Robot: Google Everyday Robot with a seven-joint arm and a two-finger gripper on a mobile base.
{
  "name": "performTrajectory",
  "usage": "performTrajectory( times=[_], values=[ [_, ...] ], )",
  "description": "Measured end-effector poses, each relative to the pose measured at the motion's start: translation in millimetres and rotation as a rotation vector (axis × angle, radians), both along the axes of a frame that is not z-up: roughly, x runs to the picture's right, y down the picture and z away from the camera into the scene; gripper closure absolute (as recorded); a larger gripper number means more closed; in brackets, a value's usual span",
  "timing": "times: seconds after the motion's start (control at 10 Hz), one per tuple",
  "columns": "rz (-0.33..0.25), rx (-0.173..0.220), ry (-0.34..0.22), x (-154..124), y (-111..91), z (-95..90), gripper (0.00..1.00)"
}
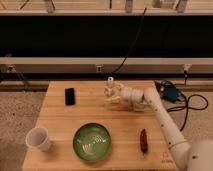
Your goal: Stand the bottle upright
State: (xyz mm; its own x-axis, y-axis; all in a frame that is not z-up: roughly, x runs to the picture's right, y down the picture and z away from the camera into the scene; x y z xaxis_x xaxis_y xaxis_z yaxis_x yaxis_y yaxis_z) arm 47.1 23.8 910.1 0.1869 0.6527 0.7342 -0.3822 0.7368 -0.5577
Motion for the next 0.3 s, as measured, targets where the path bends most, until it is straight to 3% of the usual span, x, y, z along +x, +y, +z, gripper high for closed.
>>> performTrajectory(
  times=[0.3],
  values=[
    [-0.005, -0.009, -0.008, 3.7, -1.0, -6.1, 0.2]
  ],
)
